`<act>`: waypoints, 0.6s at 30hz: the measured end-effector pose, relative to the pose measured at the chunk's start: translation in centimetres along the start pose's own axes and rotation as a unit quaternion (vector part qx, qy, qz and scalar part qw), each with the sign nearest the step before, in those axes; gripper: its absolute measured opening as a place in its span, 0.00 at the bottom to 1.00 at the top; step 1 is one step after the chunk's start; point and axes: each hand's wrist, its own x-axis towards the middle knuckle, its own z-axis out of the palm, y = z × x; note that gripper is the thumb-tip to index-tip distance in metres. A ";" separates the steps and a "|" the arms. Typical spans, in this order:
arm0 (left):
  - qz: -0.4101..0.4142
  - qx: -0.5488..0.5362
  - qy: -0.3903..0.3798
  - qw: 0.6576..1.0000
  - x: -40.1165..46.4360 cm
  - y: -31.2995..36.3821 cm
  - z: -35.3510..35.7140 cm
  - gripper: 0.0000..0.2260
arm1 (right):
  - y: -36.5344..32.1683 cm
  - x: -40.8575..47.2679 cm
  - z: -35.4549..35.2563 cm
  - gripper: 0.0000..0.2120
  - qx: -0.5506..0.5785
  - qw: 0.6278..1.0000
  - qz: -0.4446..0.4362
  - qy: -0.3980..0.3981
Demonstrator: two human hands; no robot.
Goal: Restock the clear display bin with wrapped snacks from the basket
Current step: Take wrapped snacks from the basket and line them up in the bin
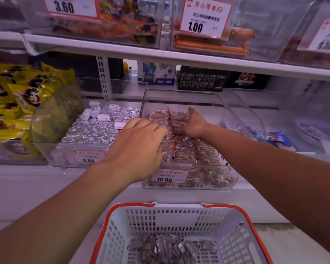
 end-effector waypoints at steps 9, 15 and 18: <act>-0.005 -0.020 -0.007 1.000 -0.2 0.5 -0.2 0.12 | -0.1 -0.4 -0.6 0.33 -0.275 0.953 -0.073 -0.109; 0.045 -0.175 0.103 0.978 -0.9 1.1 -2.5 0.04 | -1.5 -3.0 -3.6 0.31 -0.205 0.970 -0.131 0.001; 0.134 -0.207 0.123 0.961 -2.8 1.8 -2.0 0.07 | -1.2 -7.7 -4.2 0.16 -0.117 0.934 -0.262 0.212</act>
